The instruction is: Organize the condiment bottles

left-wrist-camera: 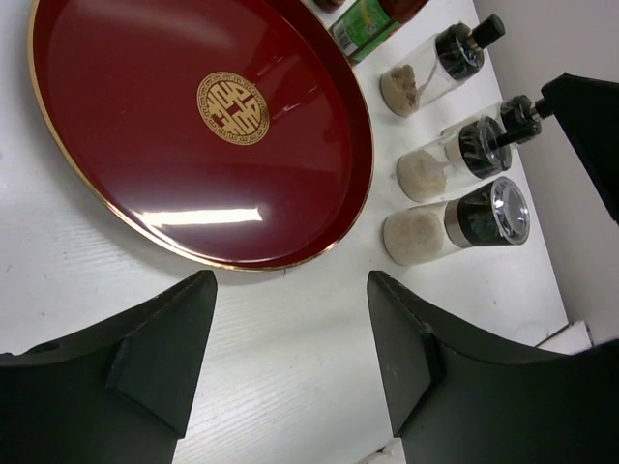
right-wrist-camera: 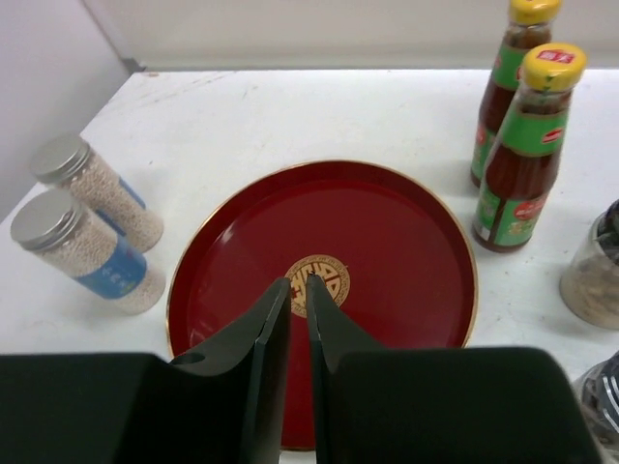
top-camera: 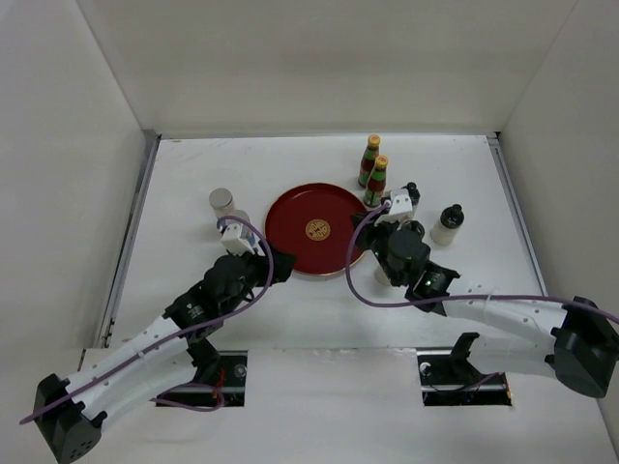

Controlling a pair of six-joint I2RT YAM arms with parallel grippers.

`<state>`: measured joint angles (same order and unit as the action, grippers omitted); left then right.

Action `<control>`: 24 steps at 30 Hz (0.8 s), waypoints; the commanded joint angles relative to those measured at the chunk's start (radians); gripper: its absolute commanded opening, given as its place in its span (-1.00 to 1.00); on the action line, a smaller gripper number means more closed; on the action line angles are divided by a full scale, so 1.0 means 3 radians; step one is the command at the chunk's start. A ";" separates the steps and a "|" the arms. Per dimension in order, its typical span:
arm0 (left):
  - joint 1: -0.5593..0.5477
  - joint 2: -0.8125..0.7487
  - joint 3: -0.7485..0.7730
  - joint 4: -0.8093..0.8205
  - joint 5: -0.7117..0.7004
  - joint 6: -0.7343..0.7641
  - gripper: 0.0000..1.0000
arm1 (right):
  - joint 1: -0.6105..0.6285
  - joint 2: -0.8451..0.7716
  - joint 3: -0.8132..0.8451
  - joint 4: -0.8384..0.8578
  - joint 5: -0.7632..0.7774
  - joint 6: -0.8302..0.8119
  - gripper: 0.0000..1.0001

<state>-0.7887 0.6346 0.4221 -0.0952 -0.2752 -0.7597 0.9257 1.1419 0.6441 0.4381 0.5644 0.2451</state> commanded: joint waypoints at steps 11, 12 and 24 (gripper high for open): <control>-0.0109 0.0145 -0.0113 0.0435 -0.0120 -0.0004 0.40 | -0.0204 -0.0324 -0.0117 0.0140 -0.0271 0.0144 -0.34; -0.0104 0.0175 -0.0098 0.0440 -0.0121 0.0001 0.40 | -0.0219 -0.0365 -0.0127 0.0150 -0.0266 0.0139 -0.31; -0.0365 0.0523 -0.0210 0.1216 -0.0131 0.0124 -0.48 | -0.1139 -0.0003 0.0879 -0.0994 -0.0317 0.0236 -0.69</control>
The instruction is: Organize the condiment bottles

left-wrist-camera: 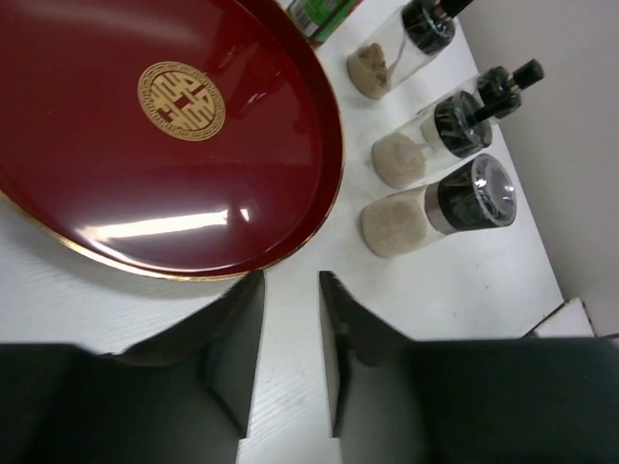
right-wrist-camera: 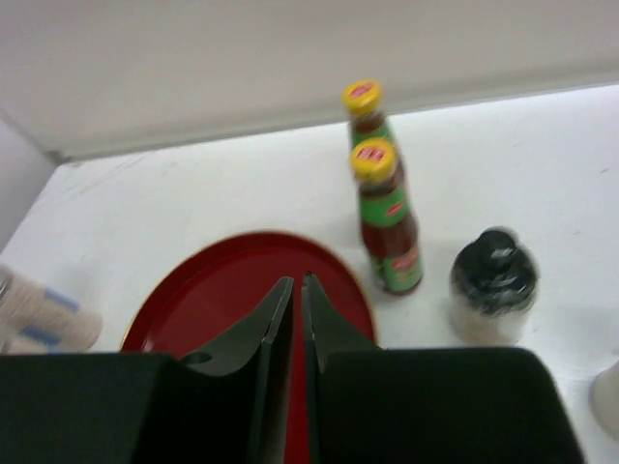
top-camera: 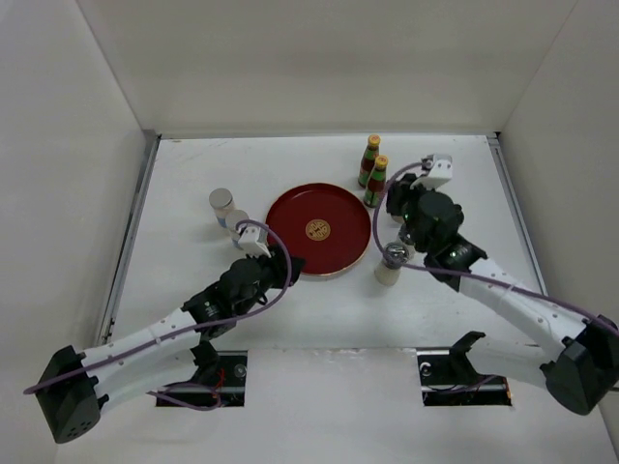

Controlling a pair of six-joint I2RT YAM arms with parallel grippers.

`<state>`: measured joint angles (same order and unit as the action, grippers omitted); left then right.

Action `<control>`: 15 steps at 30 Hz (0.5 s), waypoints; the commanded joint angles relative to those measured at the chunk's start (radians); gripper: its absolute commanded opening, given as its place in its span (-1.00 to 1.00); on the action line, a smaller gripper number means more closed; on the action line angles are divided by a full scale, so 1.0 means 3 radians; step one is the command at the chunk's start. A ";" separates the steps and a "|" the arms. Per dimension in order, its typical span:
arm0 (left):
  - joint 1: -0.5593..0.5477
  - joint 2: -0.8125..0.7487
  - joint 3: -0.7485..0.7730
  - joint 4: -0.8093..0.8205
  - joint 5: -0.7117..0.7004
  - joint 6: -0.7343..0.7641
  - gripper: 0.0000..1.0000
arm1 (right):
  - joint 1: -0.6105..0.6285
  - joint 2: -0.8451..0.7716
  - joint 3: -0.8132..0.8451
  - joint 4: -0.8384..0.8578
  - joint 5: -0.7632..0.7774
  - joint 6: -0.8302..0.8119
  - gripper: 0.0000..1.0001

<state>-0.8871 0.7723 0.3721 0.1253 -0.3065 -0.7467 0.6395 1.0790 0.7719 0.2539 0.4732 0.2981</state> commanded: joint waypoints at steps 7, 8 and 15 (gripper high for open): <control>-0.0103 0.0503 -0.0167 0.1161 -0.0027 0.0132 -0.64 | -0.0426 0.0984 0.1128 -0.0509 -0.0176 -0.0288 0.29; -0.0149 0.0580 -0.0167 0.1243 -0.0042 0.0147 -0.62 | -0.0452 0.1086 0.1200 -0.0489 -0.0186 -0.0324 0.32; -0.0548 0.1004 -0.0121 0.1862 -0.0374 0.0535 -0.55 | -0.0636 0.1649 0.1543 -0.0473 -0.0192 -0.0426 0.34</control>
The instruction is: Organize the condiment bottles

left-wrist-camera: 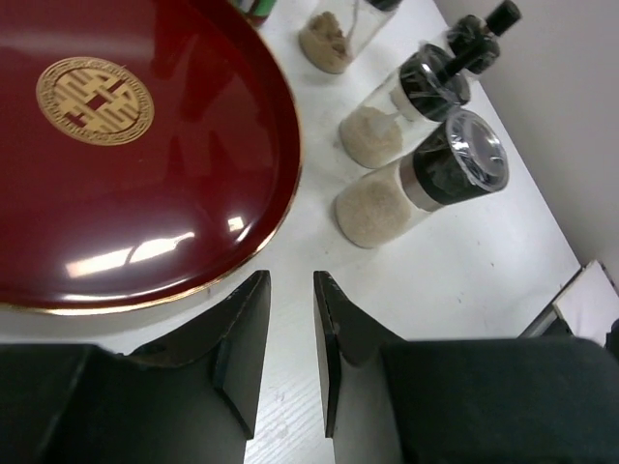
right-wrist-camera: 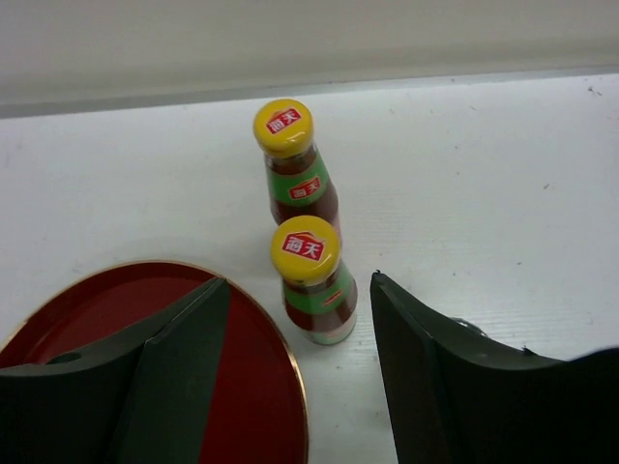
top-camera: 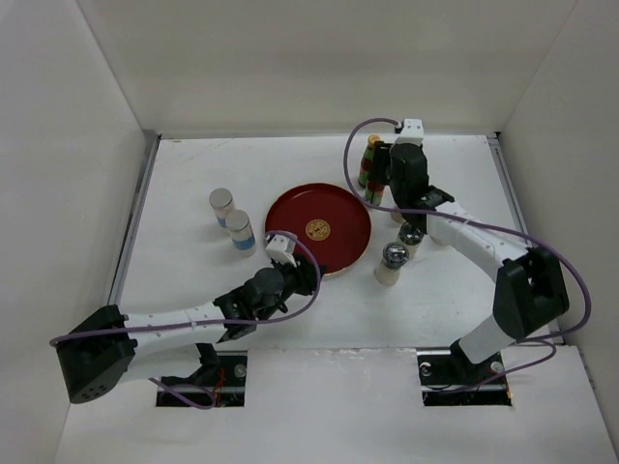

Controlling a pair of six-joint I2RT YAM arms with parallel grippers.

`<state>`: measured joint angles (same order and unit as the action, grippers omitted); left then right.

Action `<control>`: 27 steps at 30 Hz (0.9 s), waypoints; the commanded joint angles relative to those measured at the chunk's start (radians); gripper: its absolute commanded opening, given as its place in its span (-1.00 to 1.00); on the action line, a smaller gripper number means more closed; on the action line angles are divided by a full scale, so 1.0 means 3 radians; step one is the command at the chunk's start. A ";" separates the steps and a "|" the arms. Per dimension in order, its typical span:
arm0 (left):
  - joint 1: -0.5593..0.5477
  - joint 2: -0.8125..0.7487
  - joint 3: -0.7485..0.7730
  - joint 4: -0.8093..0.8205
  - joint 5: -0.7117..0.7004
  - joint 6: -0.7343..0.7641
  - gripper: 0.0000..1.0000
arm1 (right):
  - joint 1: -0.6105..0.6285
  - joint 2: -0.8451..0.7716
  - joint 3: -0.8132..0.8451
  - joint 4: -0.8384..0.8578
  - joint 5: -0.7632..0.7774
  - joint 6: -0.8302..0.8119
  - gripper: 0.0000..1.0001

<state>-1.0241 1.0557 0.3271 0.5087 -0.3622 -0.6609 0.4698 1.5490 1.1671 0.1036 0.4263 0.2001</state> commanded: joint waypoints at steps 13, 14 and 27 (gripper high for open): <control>-0.0071 0.0362 -0.0129 0.1111 -0.0173 0.0316 -0.38 | -0.0111 0.0671 0.0507 0.0304 -0.0097 -0.0222 0.09; -0.0066 0.0367 -0.0139 0.1127 -0.0173 0.0311 -0.37 | -0.0116 0.0696 0.0517 0.0324 -0.0097 -0.0222 0.08; 0.0072 0.0357 -0.0298 0.1347 -0.0214 0.0224 -0.16 | -0.0106 0.0217 0.0129 0.0948 0.0062 -0.0340 -0.47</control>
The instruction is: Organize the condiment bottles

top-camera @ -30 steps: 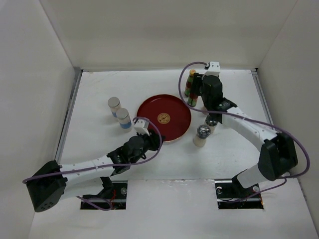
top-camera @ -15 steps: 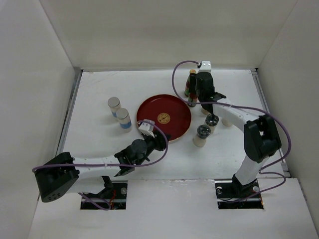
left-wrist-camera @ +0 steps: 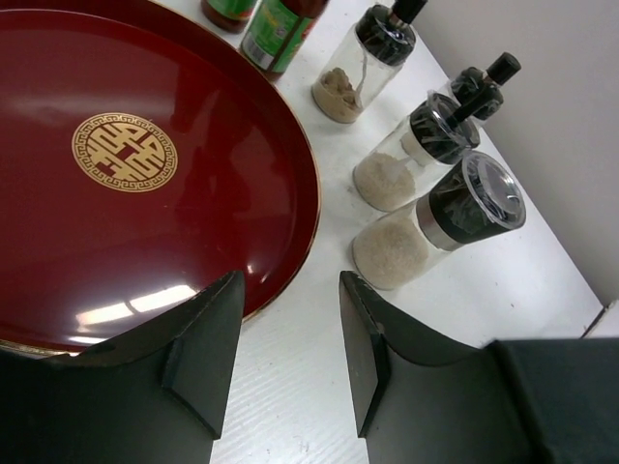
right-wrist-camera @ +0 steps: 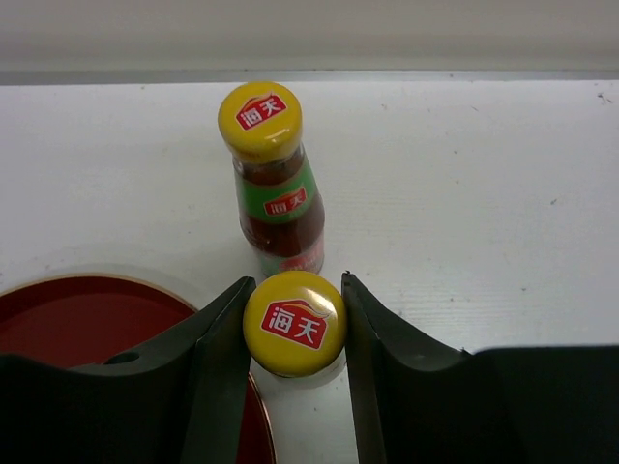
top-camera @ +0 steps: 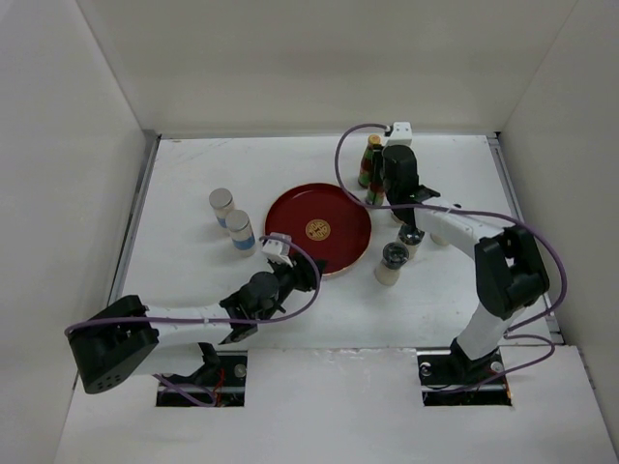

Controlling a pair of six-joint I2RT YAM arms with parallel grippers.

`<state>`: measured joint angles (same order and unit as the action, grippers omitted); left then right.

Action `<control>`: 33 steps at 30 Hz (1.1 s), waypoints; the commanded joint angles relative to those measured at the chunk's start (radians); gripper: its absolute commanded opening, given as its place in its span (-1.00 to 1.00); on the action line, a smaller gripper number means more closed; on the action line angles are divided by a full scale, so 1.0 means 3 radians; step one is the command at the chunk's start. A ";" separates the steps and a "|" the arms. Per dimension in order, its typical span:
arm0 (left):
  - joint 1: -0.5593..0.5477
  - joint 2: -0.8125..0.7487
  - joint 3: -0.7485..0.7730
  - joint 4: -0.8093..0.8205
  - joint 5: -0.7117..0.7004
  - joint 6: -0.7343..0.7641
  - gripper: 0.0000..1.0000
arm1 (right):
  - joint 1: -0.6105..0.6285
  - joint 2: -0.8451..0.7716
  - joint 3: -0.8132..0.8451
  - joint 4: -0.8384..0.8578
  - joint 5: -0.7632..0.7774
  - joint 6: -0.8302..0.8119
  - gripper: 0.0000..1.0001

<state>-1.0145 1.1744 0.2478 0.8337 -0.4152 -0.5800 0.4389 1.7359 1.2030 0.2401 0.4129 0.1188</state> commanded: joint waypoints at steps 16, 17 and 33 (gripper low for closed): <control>0.0393 -0.0366 -0.0320 0.0233 -0.0349 -0.0342 -0.16 | 0.0569 -0.0388 0.0494 0.0401 -0.0047 -0.0146 -0.46; 0.0403 -0.0356 -0.0325 0.0243 -0.0344 -0.0342 -0.16 | 0.0605 -0.0280 0.0591 0.0401 -0.0062 -0.0140 -0.46; 0.0521 -0.0356 -0.0391 0.0238 -0.0339 -0.0429 -0.13 | 0.0840 0.0779 0.1569 0.0330 -0.0149 -0.0074 -0.45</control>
<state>-0.8673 1.0809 0.1436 0.8467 -0.5129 -0.6926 0.6888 2.0068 1.5726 0.2077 0.3664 0.0826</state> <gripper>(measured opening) 0.430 0.457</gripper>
